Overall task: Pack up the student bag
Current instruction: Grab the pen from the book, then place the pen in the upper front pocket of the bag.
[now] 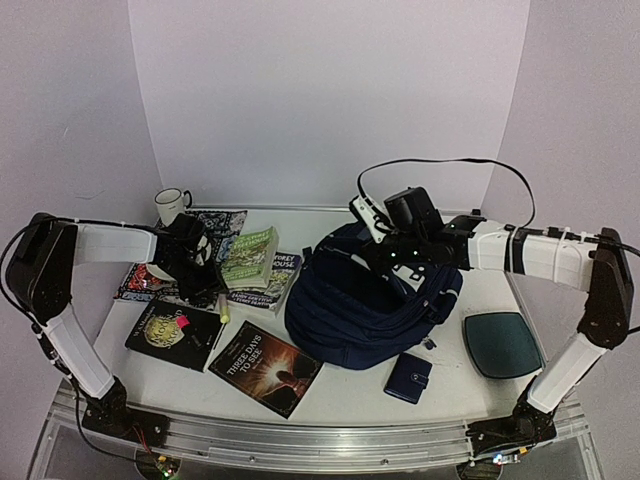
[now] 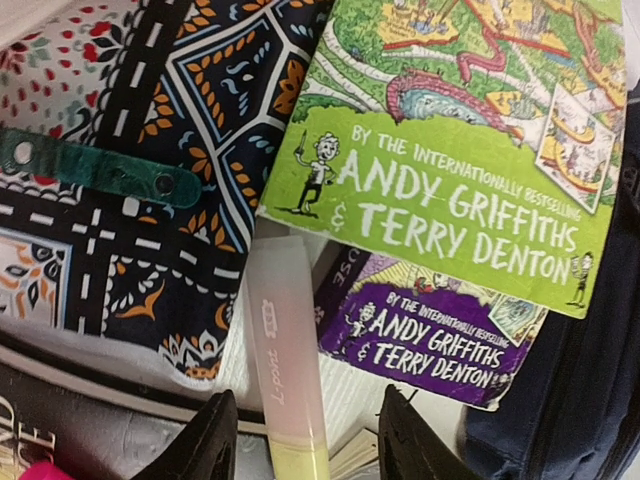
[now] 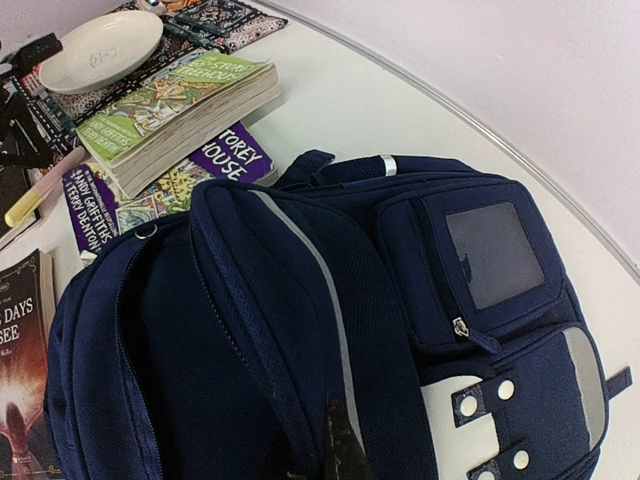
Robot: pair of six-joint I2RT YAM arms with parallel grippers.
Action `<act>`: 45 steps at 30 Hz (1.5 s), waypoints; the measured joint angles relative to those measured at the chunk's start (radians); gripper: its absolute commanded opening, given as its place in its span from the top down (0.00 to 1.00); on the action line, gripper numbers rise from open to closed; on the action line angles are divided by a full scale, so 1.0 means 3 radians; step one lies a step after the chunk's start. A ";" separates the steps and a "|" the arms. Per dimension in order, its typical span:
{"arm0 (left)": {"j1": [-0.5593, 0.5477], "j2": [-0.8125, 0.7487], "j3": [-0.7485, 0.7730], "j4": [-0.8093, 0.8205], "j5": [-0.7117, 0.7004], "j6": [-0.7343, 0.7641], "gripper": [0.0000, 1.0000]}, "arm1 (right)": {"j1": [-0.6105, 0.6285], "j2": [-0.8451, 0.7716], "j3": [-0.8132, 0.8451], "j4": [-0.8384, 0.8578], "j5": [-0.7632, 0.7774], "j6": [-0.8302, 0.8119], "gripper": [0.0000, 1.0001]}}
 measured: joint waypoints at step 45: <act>-0.0303 -0.0745 -0.0414 0.0424 0.0643 -0.0224 0.93 | 0.0001 -0.0011 0.0001 -0.0034 -0.0048 0.0013 1.00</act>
